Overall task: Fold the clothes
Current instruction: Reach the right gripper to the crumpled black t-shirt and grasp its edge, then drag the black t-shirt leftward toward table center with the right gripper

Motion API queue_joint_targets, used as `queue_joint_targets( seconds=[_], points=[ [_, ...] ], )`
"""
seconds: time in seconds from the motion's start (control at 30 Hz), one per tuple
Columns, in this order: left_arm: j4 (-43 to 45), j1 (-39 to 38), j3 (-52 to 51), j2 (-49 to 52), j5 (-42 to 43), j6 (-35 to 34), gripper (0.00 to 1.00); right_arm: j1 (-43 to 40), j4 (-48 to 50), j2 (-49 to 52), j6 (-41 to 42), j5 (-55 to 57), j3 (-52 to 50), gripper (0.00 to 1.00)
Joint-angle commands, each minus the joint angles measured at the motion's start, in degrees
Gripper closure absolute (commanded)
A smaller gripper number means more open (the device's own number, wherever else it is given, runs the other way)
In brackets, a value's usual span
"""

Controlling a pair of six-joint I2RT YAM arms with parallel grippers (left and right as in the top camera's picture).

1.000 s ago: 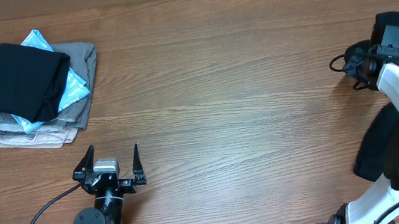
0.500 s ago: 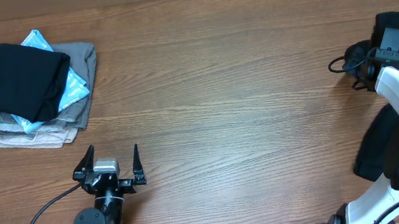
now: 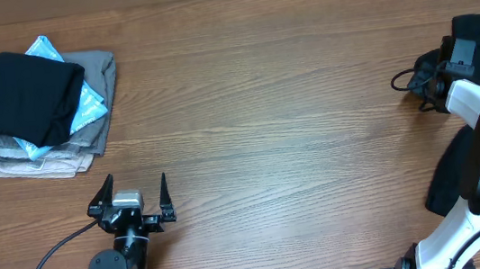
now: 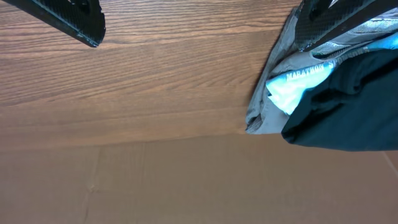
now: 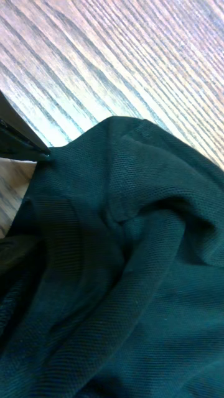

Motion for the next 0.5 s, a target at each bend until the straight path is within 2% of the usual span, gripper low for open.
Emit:
queue_joint_targets(
  seconds=[0.0, 0.07, 0.23, 0.47],
  points=[
    [0.26, -0.35, -0.44, -0.66, -0.42, 1.55, 0.00, -0.04, 0.50, -0.11, 0.09, 0.17, -0.22, 0.58],
    [0.24, -0.35, -0.44, -0.66, -0.39, 1.55, 0.00, -0.04, 0.63, -0.11, 0.09, 0.15, -0.22, 0.65],
    [0.26, -0.35, -0.44, -0.66, -0.42, 1.55, 0.00, -0.04, 0.87, -0.11, 0.09, 0.17, -0.22, 0.95],
    [0.24, -0.35, -0.44, -0.66, -0.42, 1.55, 0.00, 0.42, 0.09, -0.68, 0.09, 0.13, 0.76, 0.96]
  ],
)
